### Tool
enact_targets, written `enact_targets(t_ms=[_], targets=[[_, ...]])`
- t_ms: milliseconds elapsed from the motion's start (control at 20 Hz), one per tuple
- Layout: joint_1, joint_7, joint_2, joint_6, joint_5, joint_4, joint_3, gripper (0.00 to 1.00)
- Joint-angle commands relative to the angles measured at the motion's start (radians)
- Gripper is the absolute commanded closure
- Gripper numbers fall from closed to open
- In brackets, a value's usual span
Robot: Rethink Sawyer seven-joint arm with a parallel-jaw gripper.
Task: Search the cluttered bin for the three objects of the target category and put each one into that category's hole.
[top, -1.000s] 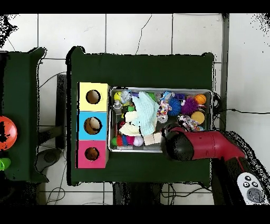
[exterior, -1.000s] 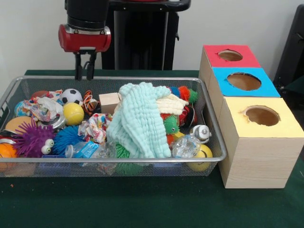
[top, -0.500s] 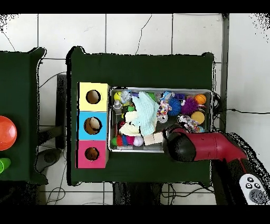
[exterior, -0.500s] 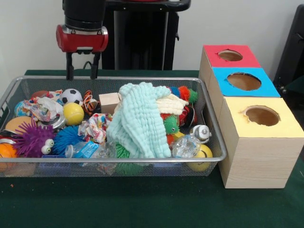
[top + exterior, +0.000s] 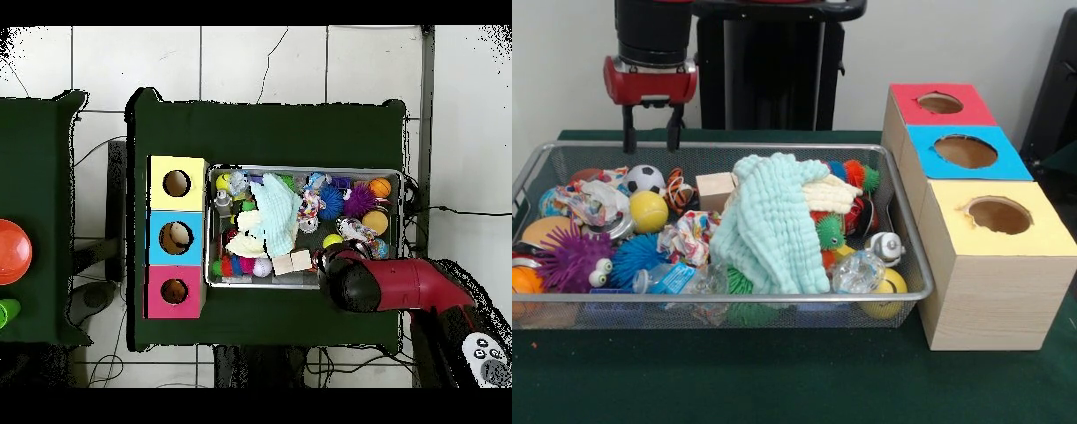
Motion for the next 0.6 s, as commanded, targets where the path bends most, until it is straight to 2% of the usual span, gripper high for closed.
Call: enact_targets(t_ms=[50, 450, 600], targets=[[-0.01, -0.011, 0.125, -0.101, -0.122, 0.019, 0.018, 0.0], [0.064, 0.085, 0.213, -0.183, -0.165, -0.014, -0.028, 0.0], [0.094, 0.106, 0.222, -0.204, -0.158, -0.012, -0.051, 0.0]])
